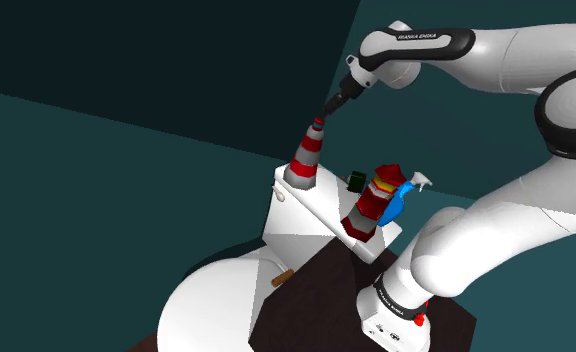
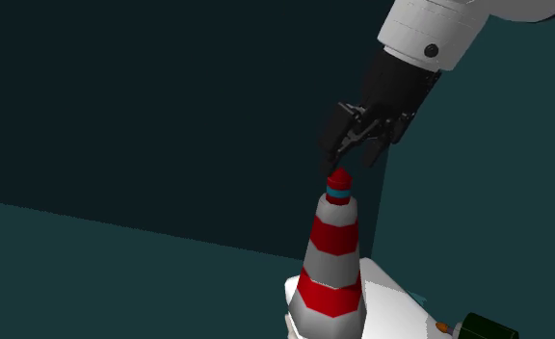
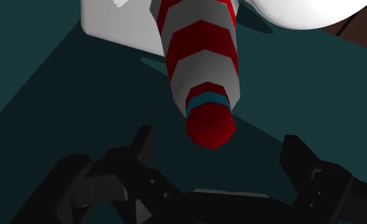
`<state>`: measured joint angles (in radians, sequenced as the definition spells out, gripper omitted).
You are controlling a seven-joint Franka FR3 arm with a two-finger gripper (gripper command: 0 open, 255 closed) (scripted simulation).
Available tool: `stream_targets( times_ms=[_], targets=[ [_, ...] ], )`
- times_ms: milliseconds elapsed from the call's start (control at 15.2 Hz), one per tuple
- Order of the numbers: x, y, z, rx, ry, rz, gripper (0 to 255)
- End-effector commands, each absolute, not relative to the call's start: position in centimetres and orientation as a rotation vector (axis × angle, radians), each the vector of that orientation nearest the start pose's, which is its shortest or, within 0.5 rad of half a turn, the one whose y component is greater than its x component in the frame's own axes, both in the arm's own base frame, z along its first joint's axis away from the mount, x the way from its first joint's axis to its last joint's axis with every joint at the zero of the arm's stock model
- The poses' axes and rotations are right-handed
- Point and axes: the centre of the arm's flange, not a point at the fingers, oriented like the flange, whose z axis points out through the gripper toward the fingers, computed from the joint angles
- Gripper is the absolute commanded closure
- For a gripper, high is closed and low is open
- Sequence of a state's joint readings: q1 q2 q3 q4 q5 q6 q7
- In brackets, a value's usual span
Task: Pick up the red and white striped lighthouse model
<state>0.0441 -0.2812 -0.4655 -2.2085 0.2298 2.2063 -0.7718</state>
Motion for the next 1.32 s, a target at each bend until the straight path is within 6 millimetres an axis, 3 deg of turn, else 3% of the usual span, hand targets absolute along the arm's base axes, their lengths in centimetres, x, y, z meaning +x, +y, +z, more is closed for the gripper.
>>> stream_targets(
  times_ms=[0,330,396,990,1254],
  targets=[
    [45.5,-21.1,49.9,-2.931,-0.349,-0.574,0],
    [45.5,-21.1,48.0,-2.931,-0.349,-0.574,0],
    [45.5,-21.1,48.0,-2.931,-0.349,-0.575,255],
    [45.5,-21.1,48.0,-2.931,-0.349,-0.574,255],
    [45.5,-21.1,50.1,-2.931,-0.349,-0.574,255]
  ],
)
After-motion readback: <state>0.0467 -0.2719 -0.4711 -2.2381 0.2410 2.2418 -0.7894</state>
